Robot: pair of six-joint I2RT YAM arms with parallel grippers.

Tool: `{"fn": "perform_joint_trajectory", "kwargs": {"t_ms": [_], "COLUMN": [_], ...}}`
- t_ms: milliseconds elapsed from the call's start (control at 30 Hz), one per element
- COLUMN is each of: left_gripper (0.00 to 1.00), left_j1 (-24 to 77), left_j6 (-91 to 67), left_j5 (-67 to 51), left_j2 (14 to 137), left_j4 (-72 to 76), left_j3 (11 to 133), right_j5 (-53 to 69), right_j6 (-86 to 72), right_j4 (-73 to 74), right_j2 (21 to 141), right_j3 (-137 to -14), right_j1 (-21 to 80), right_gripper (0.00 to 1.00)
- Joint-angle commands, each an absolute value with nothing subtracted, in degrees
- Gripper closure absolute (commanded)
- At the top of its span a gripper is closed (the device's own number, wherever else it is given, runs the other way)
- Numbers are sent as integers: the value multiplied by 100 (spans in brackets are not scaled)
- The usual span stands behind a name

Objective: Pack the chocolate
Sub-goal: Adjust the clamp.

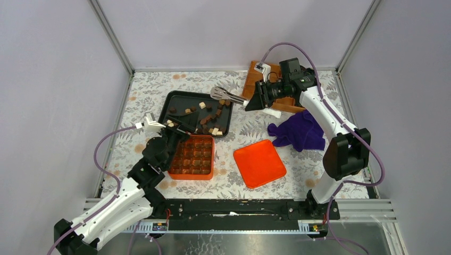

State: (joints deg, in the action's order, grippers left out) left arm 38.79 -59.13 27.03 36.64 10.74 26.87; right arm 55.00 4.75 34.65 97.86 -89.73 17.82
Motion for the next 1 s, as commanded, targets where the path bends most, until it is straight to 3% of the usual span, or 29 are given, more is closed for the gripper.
{"fn": "perform_joint_trajectory", "kwargs": {"t_ms": [0, 333, 500, 633, 967], "left_gripper": [1, 1, 1, 1, 1], "left_j1": [3841, 3830, 3817, 3788, 3843], "left_j6": [-5520, -5434, -5802, -6050, -7785], "left_j5": [2865, 2806, 2123, 1502, 1579], "left_j2": [3541, 3243, 3284, 3958, 6317], "left_j4": [916, 373, 2171, 4382, 5119], "left_j3": [2712, 2629, 1710, 1169, 2310], "right_j5": [5249, 4636, 4993, 5244, 4361], "right_j6": [914, 1485, 1779, 1922, 2364], "right_j4": [3743, 4253, 4377, 4406, 4157], "right_j2": [9815, 10226, 10072, 9829, 9353], "right_j3": [-9353, -9675, -9637, -9547, -9328], "right_j1": [1767, 1892, 2081, 2219, 2789], "right_gripper": [59, 57, 59, 60, 60]}}
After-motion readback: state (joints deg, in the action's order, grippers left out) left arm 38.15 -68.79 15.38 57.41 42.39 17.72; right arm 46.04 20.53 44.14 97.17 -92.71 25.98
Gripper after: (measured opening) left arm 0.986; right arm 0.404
